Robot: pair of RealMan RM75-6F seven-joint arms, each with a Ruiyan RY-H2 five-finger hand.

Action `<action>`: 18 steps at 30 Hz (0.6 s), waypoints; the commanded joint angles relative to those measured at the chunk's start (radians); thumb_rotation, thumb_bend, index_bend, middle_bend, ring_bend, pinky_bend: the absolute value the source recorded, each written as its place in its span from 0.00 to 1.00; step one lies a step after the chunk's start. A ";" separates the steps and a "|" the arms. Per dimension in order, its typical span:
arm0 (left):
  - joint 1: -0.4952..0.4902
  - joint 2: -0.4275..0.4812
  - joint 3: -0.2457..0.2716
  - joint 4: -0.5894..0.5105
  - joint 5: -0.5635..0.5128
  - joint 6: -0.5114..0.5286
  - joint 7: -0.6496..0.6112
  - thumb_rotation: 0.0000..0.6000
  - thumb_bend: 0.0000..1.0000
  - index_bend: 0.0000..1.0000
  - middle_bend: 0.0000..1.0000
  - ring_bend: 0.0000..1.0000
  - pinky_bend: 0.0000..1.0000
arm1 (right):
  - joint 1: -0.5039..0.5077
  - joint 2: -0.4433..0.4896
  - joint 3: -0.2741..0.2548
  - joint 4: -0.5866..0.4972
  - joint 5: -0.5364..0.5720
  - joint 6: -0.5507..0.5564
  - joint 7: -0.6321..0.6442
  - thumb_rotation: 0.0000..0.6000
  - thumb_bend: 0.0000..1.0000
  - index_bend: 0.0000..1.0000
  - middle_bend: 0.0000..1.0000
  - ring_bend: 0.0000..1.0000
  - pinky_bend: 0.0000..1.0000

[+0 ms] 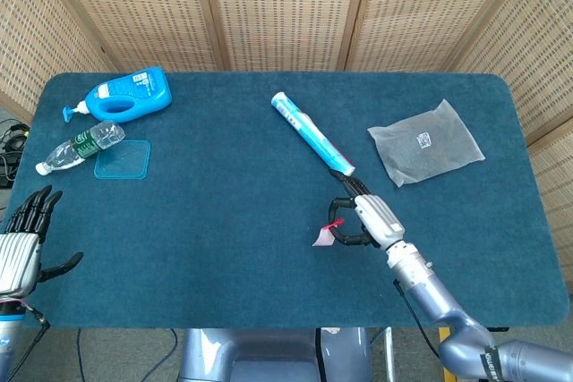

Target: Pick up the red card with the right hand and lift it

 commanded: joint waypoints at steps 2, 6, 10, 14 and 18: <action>0.001 0.001 -0.001 -0.001 0.000 0.003 -0.002 1.00 0.19 0.00 0.00 0.00 0.10 | -0.014 0.074 -0.035 -0.036 -0.064 -0.010 0.100 1.00 0.53 0.62 0.07 0.00 0.00; 0.001 0.002 -0.002 -0.001 -0.001 0.003 -0.005 1.00 0.19 0.00 0.00 0.00 0.10 | -0.022 0.140 -0.068 -0.057 -0.126 -0.008 0.205 1.00 0.53 0.63 0.07 0.00 0.00; 0.000 0.002 -0.002 0.001 -0.002 -0.001 -0.007 1.00 0.19 0.00 0.00 0.00 0.10 | -0.025 0.187 -0.105 -0.047 -0.180 -0.004 0.314 1.00 0.53 0.63 0.07 0.00 0.00; 0.000 0.001 -0.001 0.001 -0.001 -0.001 -0.007 1.00 0.19 0.00 0.00 0.00 0.10 | -0.019 0.220 -0.132 -0.030 -0.231 0.009 0.425 1.00 0.53 0.63 0.07 0.00 0.00; -0.001 0.000 -0.001 0.002 -0.001 -0.002 -0.002 1.00 0.19 0.00 0.00 0.00 0.10 | -0.017 0.232 -0.147 -0.023 -0.262 0.035 0.472 1.00 0.53 0.63 0.07 0.00 0.00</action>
